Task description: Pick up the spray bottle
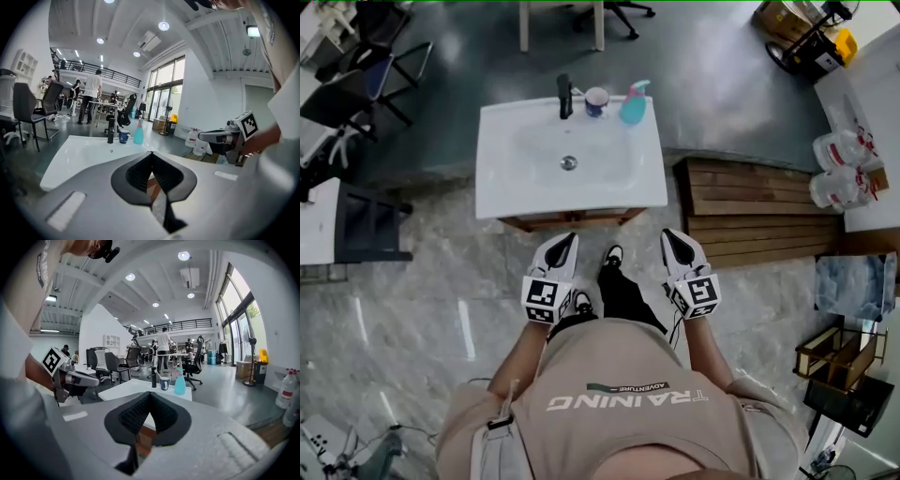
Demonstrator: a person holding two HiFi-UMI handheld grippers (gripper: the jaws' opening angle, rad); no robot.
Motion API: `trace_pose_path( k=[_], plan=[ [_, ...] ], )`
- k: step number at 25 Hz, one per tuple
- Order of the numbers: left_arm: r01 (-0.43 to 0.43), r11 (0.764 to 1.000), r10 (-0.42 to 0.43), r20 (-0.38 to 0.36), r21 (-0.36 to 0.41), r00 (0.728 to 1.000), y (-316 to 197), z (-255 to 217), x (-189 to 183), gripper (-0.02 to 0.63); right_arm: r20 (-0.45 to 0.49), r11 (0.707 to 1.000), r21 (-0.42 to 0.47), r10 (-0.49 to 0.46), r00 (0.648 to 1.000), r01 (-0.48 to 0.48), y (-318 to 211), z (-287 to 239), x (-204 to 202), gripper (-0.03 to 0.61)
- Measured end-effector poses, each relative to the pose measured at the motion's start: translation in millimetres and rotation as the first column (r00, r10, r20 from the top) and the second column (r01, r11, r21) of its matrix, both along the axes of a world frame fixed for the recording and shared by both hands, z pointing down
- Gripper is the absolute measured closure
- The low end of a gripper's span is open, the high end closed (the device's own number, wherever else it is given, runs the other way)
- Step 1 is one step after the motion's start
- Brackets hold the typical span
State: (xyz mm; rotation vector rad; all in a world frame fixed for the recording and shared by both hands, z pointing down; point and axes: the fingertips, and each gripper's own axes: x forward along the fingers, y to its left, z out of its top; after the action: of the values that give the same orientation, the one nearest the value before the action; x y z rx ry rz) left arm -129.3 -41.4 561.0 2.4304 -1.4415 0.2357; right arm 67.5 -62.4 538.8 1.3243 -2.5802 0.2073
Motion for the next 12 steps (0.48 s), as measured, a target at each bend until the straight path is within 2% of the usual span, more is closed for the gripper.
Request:
trace_pose_path(
  k=[4,9,12],
  plan=[
    [0.032,0.999,-0.031,0.039,-0.014,0.999,-38,-6,-6,0.597,0.036,0.999,0.004,-0.035,0.999,0.035,-49,8,-15,0.577],
    [0.036,0.999,-0.038,0.076,0.032,0.996,-95,-39,5,0.598,0.036,0.990,0.066,-0.126,0.991,0.123,-120,-7,-23,0.577],
    [0.058,0.998,-0.060,0.081,0.028,0.995,-122,-50,12,0.597,0.038,0.986,0.074,-0.152,0.988,0.149,-150,-8,-20,0.577]
  ],
)
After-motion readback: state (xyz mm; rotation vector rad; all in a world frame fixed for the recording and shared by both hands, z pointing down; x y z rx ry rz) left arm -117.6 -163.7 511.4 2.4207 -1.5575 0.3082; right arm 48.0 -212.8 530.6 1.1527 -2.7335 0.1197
